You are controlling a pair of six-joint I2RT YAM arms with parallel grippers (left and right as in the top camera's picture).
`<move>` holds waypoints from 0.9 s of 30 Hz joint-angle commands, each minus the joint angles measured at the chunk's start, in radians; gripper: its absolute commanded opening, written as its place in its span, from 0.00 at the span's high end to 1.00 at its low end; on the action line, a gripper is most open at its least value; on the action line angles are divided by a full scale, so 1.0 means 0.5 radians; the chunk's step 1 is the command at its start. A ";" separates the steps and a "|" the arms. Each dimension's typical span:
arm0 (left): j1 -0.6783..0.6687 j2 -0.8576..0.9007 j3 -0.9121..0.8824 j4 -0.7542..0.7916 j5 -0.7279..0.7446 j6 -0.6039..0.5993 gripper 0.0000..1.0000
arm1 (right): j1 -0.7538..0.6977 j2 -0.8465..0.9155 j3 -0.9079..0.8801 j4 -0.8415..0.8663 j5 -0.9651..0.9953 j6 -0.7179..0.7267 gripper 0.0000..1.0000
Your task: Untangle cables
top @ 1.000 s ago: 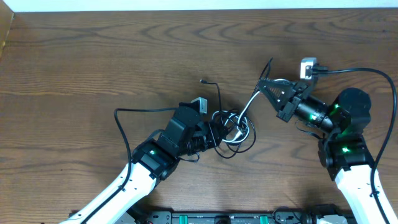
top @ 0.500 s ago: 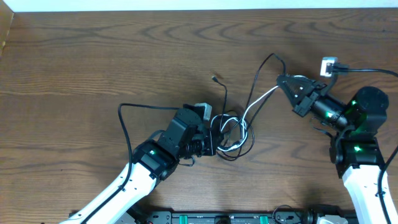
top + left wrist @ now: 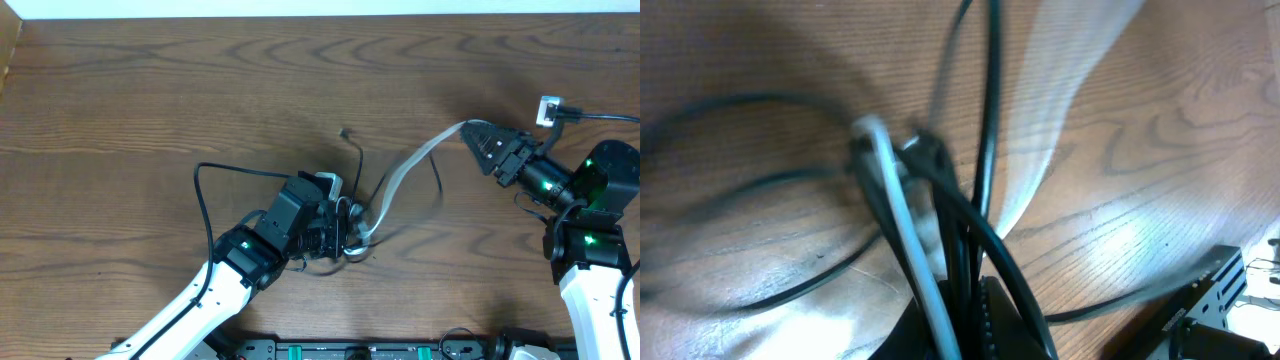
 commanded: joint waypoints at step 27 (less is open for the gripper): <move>-0.002 -0.002 -0.004 0.919 0.262 0.426 0.92 | 0.288 -0.026 0.040 -0.898 -0.335 -1.106 0.15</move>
